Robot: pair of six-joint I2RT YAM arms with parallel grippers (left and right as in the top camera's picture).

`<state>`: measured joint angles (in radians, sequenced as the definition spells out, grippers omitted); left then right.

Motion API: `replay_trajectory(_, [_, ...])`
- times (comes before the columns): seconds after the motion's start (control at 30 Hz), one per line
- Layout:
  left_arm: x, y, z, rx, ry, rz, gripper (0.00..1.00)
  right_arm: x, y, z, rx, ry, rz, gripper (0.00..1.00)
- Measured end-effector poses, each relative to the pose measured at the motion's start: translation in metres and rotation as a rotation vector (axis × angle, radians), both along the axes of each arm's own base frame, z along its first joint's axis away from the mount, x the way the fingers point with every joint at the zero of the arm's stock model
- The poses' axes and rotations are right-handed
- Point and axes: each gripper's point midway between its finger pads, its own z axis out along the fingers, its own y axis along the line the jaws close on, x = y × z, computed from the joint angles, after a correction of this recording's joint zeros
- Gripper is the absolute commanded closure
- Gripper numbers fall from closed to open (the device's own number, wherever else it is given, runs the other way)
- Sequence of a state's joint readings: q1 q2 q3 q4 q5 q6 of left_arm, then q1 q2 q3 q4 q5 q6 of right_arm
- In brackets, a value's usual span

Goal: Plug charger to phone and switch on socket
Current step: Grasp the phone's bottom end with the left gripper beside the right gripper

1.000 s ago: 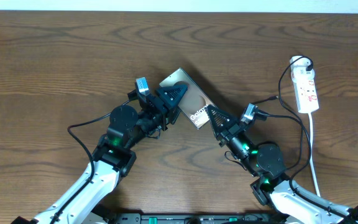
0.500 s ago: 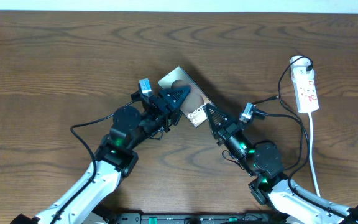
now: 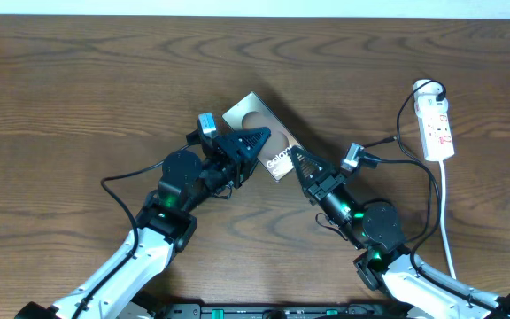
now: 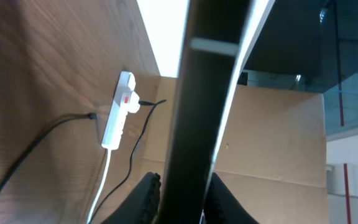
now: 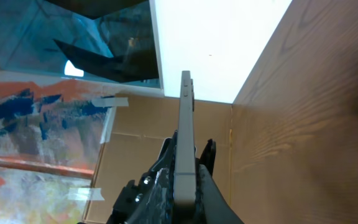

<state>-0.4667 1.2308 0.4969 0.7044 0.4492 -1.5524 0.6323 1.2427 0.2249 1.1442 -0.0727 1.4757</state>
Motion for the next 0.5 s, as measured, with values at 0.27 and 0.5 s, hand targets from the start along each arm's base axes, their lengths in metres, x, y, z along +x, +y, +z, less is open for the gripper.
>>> replay_trajectory(0.27, [0.0006, 0.0004, 0.0007, 0.009, -0.014, 0.002, 0.92, 0.0005, 0.0000, 0.0012, 0.006, 0.001, -0.001, 0.99])
replay_trajectory(0.5, [0.0009, 0.0006, 0.0016, 0.007, -0.017, 0.003, 0.93, 0.0000, 0.0011, 0.0007, -0.003, -0.003, 0.004, 0.73])
